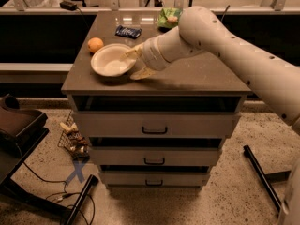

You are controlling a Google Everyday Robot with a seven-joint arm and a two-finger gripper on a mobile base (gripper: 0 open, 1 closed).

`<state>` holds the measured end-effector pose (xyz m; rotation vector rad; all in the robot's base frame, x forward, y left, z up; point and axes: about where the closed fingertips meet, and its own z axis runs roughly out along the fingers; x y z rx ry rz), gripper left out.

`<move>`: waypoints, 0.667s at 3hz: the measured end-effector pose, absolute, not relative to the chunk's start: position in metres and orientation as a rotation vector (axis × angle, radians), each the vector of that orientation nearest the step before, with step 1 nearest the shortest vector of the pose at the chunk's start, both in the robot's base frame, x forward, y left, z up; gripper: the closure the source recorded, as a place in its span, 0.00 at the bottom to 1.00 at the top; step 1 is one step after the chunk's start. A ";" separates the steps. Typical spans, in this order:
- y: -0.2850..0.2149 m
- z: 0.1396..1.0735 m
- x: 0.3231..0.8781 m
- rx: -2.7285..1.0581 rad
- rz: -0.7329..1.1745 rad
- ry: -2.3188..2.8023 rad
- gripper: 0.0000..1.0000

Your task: Move paper bowl near orange

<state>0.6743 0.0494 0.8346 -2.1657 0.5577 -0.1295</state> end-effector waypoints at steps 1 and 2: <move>0.051 0.834 0.674 -2.167 -0.126 0.556 0.00; 0.051 0.836 0.674 -2.167 -0.126 0.556 0.00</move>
Offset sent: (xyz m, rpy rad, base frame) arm -0.0004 0.0015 -0.0009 0.0001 0.0018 0.0026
